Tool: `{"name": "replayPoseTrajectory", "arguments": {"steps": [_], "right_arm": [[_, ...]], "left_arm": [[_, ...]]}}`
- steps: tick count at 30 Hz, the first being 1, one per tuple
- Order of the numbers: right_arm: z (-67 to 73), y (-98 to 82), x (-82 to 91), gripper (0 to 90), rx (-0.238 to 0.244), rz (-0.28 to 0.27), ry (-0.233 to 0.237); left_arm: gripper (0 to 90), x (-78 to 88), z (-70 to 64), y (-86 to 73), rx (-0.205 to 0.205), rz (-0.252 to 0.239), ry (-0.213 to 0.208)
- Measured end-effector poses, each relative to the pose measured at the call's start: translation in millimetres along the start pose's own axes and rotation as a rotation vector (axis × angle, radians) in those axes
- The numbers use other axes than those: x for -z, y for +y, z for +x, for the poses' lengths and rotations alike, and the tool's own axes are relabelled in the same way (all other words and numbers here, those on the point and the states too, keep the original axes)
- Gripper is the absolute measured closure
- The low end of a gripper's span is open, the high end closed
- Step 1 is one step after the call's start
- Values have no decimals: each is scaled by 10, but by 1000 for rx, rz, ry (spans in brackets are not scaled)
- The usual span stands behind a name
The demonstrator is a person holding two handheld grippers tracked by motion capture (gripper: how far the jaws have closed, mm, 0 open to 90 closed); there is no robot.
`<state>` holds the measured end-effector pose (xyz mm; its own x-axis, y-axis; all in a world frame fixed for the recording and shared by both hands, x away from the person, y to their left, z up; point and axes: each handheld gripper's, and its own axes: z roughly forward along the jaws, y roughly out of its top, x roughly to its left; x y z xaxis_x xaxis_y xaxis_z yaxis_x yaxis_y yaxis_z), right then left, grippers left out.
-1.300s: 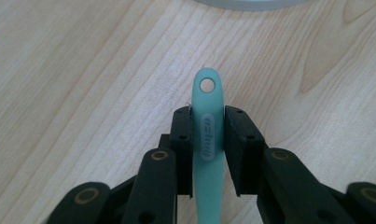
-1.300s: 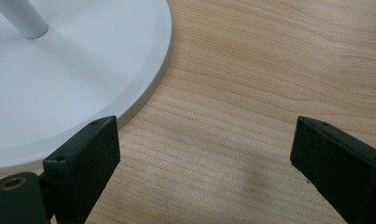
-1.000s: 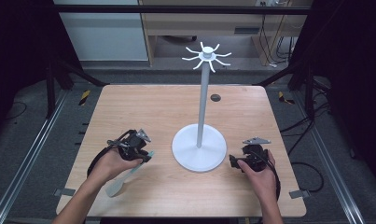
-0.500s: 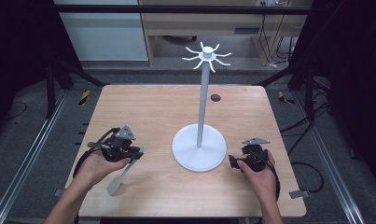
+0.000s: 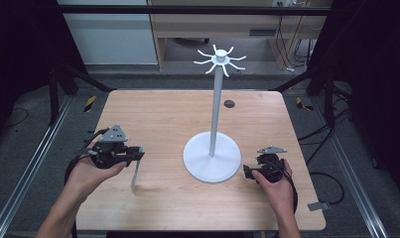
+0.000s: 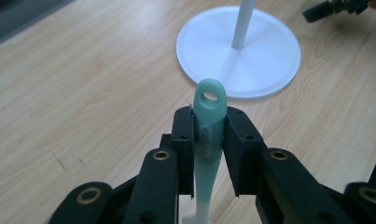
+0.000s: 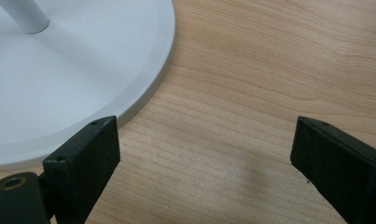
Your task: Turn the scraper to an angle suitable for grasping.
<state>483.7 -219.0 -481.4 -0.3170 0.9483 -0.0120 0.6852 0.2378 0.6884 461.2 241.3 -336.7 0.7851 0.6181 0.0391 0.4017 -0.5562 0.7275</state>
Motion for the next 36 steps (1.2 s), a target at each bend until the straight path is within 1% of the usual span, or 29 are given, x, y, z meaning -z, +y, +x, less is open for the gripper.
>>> {"name": "replayPoseTrajectory", "arguments": {"steps": [6,10,13,16,21,24,27,33,36], "right_arm": [[-1,-1,1,85,0,1,0],[0,-1,4,85,-1,3,0],[-3,-1,3,85,-2,2,0],[-6,-1,3,85,0,1,1],[-6,-1,3,85,0,1,0],[-4,-2,5,85,-2,1,-1],[-2,-1,11,85,-5,-1,-2],[1,1,22,86,-7,-11,-2],[-4,1,33,86,-10,-18,-1]], "left_arm": [[764,106,-8,120,-3,-68,-1],[781,118,-12,161,-6,-79,2],[818,124,-20,183,-9,-87,-1],[825,131,-35,205,-13,-93,3],[826,218,-68,305,-22,-124,12],[827,285,-91,414,-30,-143,25],[827,345,-112,561,-39,-159,35],[827,419,-169,948,-81,-182,80],[827,410,-164,1140,-82,-201,90]]}}
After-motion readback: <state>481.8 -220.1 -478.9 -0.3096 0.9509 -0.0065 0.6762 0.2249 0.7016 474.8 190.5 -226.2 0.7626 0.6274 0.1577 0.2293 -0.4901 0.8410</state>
